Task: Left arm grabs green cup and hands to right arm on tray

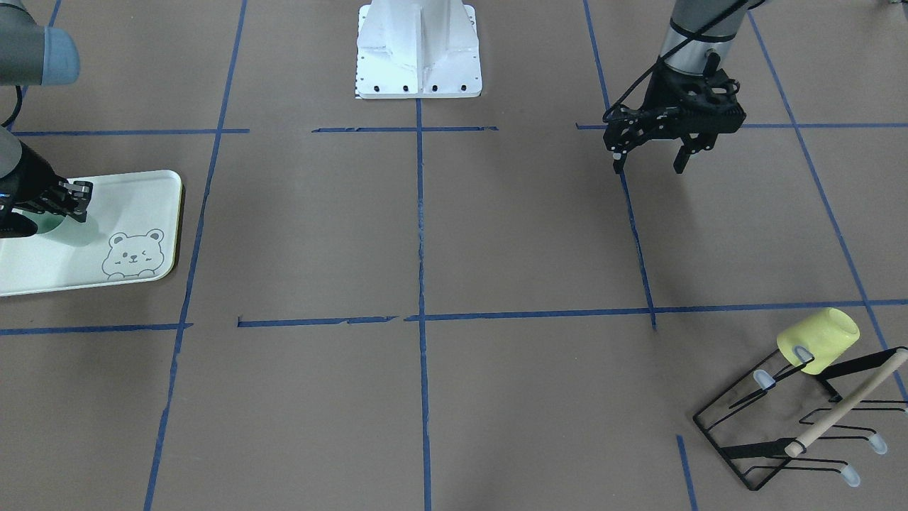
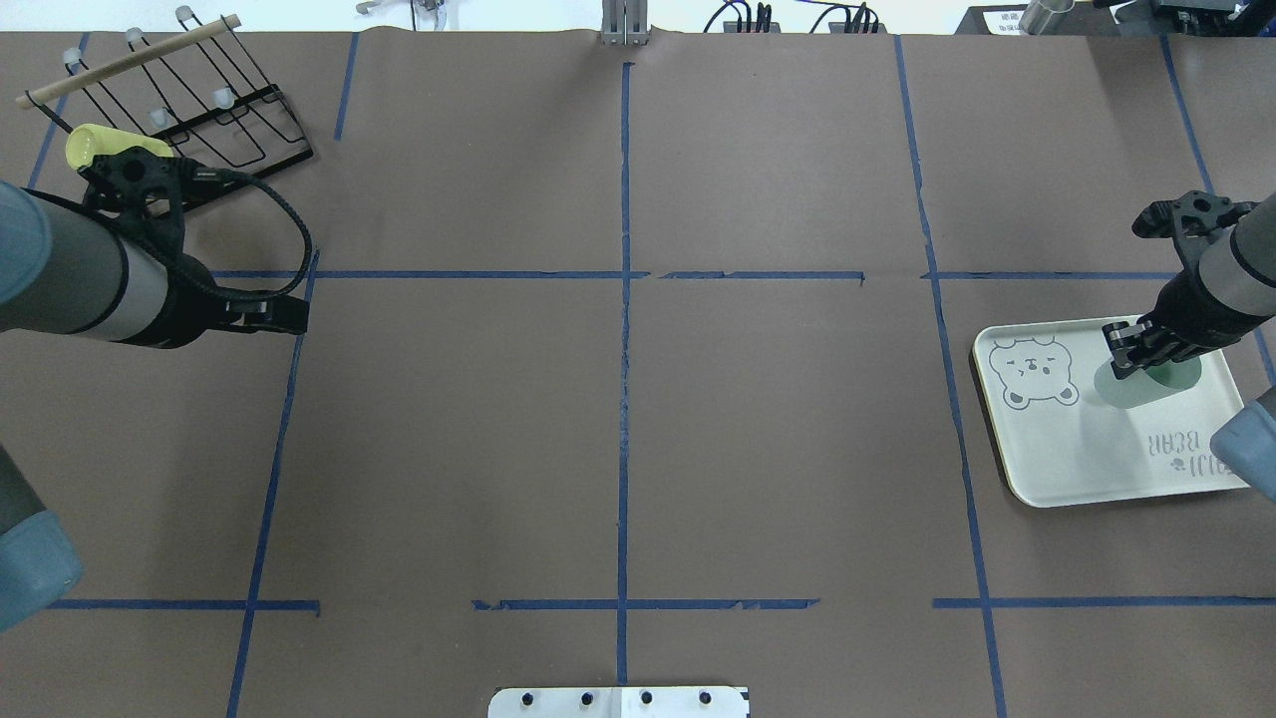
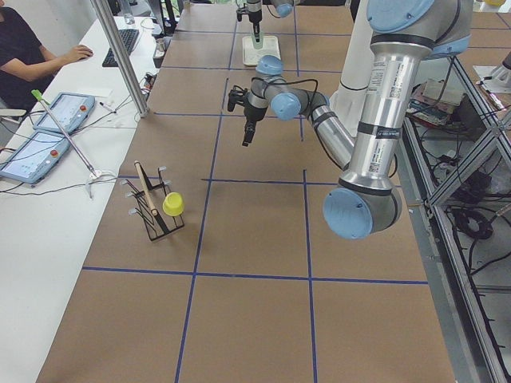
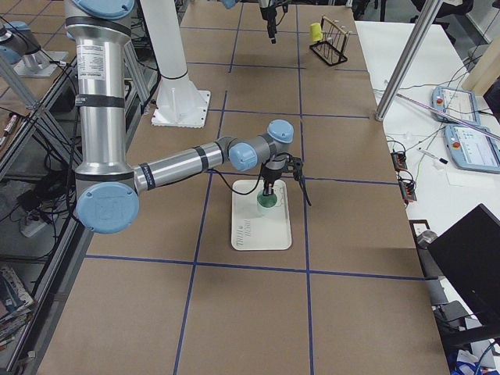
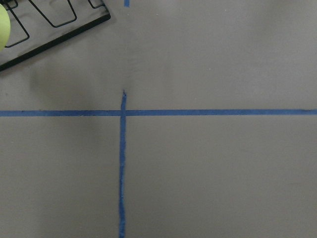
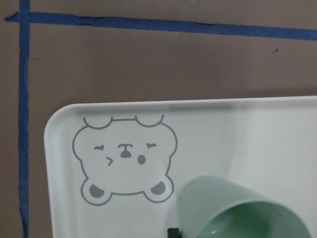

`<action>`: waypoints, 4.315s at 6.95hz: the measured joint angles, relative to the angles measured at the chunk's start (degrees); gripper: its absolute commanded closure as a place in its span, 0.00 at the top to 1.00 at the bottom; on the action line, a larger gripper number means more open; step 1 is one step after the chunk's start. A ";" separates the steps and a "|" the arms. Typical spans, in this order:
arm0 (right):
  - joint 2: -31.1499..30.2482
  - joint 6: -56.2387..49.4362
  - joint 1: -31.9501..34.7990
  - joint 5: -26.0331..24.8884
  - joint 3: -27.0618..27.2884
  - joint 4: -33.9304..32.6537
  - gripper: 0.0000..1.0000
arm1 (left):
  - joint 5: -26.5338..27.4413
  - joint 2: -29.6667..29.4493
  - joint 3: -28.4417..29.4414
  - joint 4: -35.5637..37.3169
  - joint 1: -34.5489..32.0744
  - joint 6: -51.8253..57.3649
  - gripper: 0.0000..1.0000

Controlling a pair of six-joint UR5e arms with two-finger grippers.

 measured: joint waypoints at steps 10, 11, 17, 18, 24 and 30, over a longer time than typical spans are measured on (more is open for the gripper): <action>-17.96 -29.49 27.70 7.76 7.43 -0.88 1.00 | -31.97 13.44 23.25 1.78 -44.86 63.87 1.00; -19.45 -31.31 28.73 7.91 7.72 -1.37 1.00 | -33.37 13.39 25.04 3.91 -45.41 64.40 1.00; -22.38 -36.30 28.22 4.72 8.16 -2.92 1.00 | -34.35 15.97 22.27 10.01 -45.37 62.18 1.00; -22.28 -36.39 28.21 4.83 8.13 -2.89 1.00 | -33.78 16.04 22.28 10.22 -45.31 61.98 1.00; -21.08 -36.35 28.08 5.19 8.07 -2.76 1.00 | -31.49 16.17 23.02 8.14 -45.25 62.11 1.00; -20.18 -36.35 27.86 5.19 8.11 -2.73 1.00 | -31.36 15.92 22.23 7.83 -45.23 62.03 1.00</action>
